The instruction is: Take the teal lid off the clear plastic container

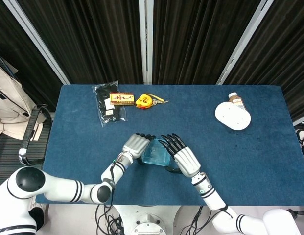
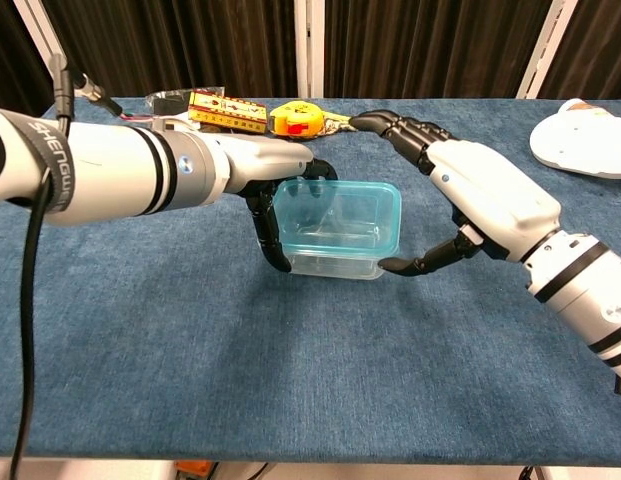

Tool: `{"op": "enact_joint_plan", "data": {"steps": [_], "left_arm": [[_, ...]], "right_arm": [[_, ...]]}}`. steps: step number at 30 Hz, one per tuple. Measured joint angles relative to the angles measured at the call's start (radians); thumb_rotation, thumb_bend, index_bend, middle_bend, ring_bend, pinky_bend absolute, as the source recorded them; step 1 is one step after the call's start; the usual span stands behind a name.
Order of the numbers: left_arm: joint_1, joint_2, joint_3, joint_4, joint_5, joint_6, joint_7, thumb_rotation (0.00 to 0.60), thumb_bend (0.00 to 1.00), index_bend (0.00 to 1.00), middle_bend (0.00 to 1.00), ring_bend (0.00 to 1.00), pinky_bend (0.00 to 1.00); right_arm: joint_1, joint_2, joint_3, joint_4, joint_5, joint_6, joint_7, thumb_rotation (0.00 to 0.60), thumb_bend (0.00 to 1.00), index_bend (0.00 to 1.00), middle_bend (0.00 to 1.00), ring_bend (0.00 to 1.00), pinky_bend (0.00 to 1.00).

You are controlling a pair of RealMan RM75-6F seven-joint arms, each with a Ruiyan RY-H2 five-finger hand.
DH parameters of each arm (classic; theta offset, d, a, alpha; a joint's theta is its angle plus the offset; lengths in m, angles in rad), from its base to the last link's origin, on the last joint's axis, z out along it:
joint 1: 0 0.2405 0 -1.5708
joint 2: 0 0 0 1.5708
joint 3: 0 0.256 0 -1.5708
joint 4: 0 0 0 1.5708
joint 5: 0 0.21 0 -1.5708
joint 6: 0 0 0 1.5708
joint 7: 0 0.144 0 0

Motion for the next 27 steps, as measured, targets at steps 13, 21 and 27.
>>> {"op": "enact_joint_plan", "data": {"steps": [13,21,27], "left_arm": [[-0.011,-0.004,-0.006,-0.012,-0.006,0.022,0.021,0.6,0.0,0.26,0.31,0.25,0.23],[-0.012,0.008,-0.014,-0.033,0.001,0.015,0.012,0.6,0.0,0.19,0.29,0.25,0.23],[-0.011,0.019,-0.015,-0.045,-0.003,0.009,0.005,0.6,0.0,0.18,0.29,0.25,0.23]], "right_arm": [[0.002,0.023,0.003,-0.037,0.01,0.012,-0.01,0.6,0.23,0.07,0.12,0.0,0.0],[0.007,0.02,0.003,-0.023,0.004,0.024,-0.01,0.6,0.33,0.32,0.23,0.01,0.0],[0.016,0.027,0.011,-0.026,0.004,0.027,-0.021,0.6,0.36,0.38,0.24,0.02,0.0]]}}
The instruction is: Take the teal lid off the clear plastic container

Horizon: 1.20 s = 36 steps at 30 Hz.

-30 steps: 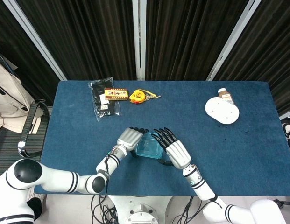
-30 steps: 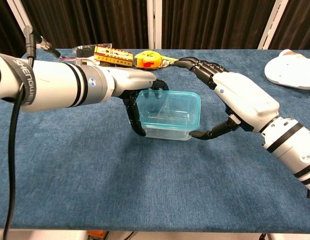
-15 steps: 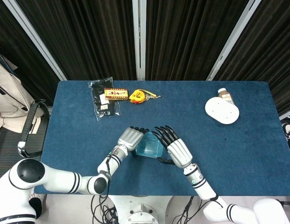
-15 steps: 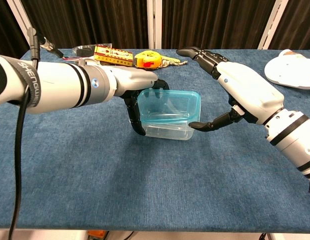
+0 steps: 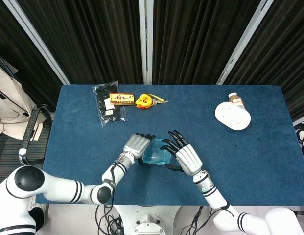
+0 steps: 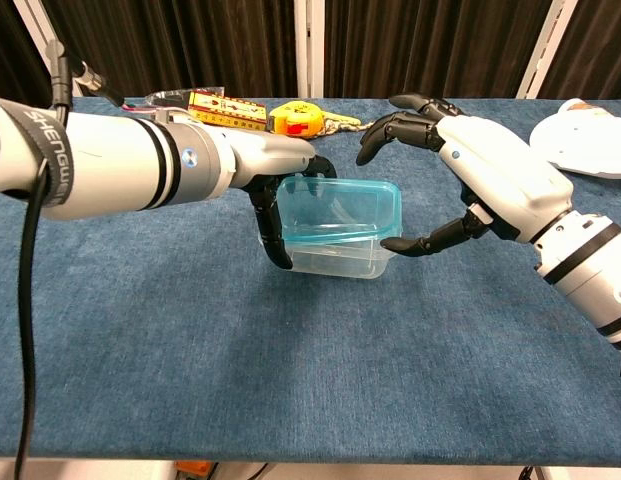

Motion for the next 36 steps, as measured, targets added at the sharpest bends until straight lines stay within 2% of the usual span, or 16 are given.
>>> {"op": "enact_joint_plan", "data": {"steps": [10,15,22,30,33,36], "left_arm": [[0.002,0.045,0.003,-0.04,0.014,-0.055,-0.041,0.6,0.0,0.14,0.26,0.25,0.23],[0.002,0.05,0.008,-0.039,0.018,-0.06,-0.061,0.6,0.0,0.1,0.24,0.25,0.23],[-0.001,0.05,0.019,-0.039,0.03,-0.049,-0.067,0.6,0.0,0.05,0.2,0.21,0.23],[-0.002,0.047,0.029,-0.042,0.048,-0.036,-0.071,0.6,0.0,0.03,0.16,0.17,0.22],[-0.002,0.048,0.031,-0.044,0.048,-0.038,-0.074,0.6,0.0,0.01,0.14,0.15,0.21],[-0.003,0.049,0.035,-0.046,0.053,-0.037,-0.074,0.6,0.0,0.01,0.12,0.13,0.19]], "right_arm": [[0.033,0.014,0.006,0.002,-0.004,-0.028,-0.01,0.6,0.4,0.42,0.27,0.05,0.0],[0.044,0.016,0.006,0.005,0.0,-0.041,0.0,0.6,0.46,0.48,0.28,0.06,0.01],[0.051,0.02,0.002,0.008,0.003,-0.05,0.006,0.6,0.59,0.61,0.28,0.07,0.01],[0.054,0.022,-0.001,0.008,0.005,-0.047,0.007,0.6,0.67,0.63,0.29,0.07,0.02],[0.054,0.021,-0.002,0.012,0.005,-0.045,0.007,0.6,0.73,0.63,0.29,0.07,0.02],[0.056,0.022,-0.004,0.016,0.005,-0.046,0.01,0.6,0.84,0.63,0.29,0.07,0.02]]}}
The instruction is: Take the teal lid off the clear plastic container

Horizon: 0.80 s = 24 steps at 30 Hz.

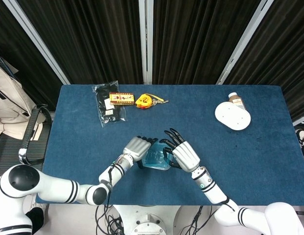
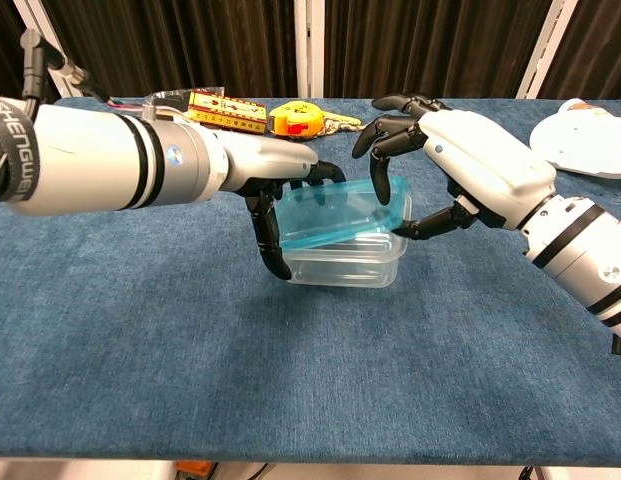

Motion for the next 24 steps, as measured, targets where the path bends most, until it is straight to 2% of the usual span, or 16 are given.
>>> {"op": "enact_joint_plan", "data": {"steps": [7,10,14,24], "left_arm": [[-0.001,-0.001,0.004,0.004,0.002,0.001,-0.004,0.6,0.0,0.0,0.1,0.11,0.18],[0.003,0.0,0.006,0.006,0.01,0.006,-0.007,0.6,0.0,0.0,0.09,0.07,0.14],[0.011,0.003,0.011,0.002,0.031,0.025,-0.008,0.6,0.0,0.0,0.05,0.0,0.07],[0.07,0.041,0.01,-0.038,0.142,0.066,-0.064,0.6,0.0,0.0,0.02,0.0,0.04]], "right_arm": [[0.001,0.001,-0.005,0.002,-0.002,0.005,0.011,0.6,0.95,0.64,0.3,0.08,0.02],[-0.001,0.001,-0.007,0.008,-0.003,0.012,0.013,0.6,1.0,0.67,0.31,0.08,0.02],[-0.006,0.0,-0.007,0.019,-0.003,0.027,0.027,0.6,1.0,0.7,0.32,0.09,0.03],[-0.015,-0.001,-0.001,0.059,-0.002,0.06,0.056,0.6,1.0,0.7,0.32,0.1,0.03]]}}
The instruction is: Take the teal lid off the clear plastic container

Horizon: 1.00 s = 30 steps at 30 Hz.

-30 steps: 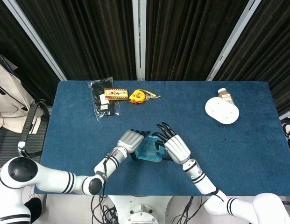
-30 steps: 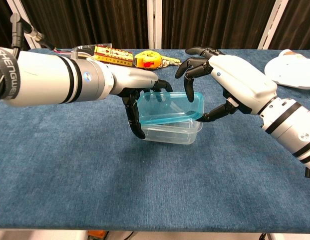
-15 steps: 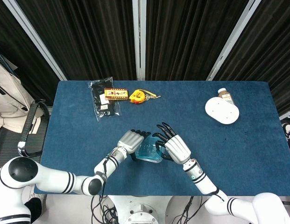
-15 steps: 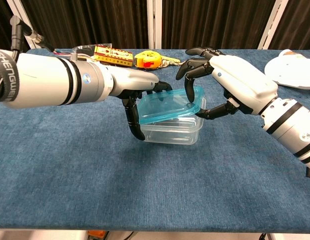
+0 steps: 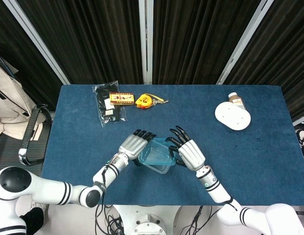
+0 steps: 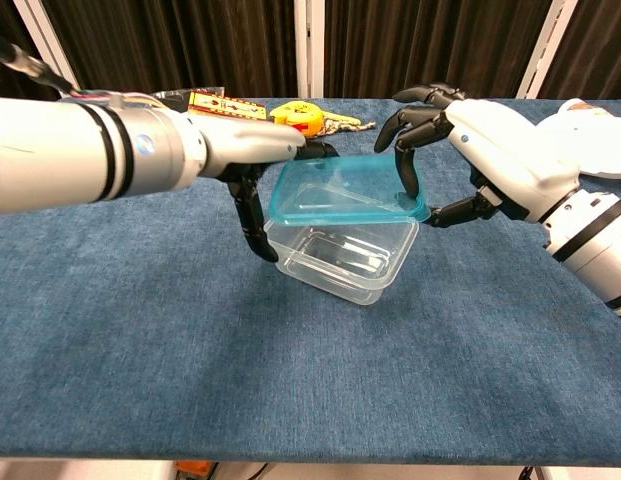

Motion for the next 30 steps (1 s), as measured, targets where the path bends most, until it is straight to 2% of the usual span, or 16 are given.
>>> {"op": "enact_joint_plan", "data": {"steps": [12,21,26,30], "left_arm": [[0.109,0.087,0.006,-0.074,0.139,0.15,-0.033,0.6,0.0,0.0,0.02,0.0,0.01],[0.24,0.18,0.028,-0.104,0.265,0.288,-0.085,0.6,0.0,0.0,0.02,0.0,0.01],[0.349,0.226,0.067,-0.078,0.349,0.376,-0.13,0.6,0.0,0.0,0.02,0.0,0.01],[0.433,0.25,0.095,-0.043,0.414,0.439,-0.17,0.6,0.0,0.0,0.02,0.0,0.01]], "right_arm": [[-0.016,0.025,0.018,0.011,0.01,0.047,-0.008,0.6,1.0,0.7,0.32,0.1,0.03],[-0.073,0.099,0.023,-0.007,0.051,0.074,-0.031,0.6,1.0,0.69,0.31,0.1,0.02],[-0.125,0.159,0.019,-0.014,0.114,0.043,-0.047,0.6,1.0,0.63,0.29,0.09,0.0],[-0.145,0.183,0.017,-0.019,0.162,-0.009,-0.068,0.6,0.93,0.47,0.21,0.03,0.0]]}}
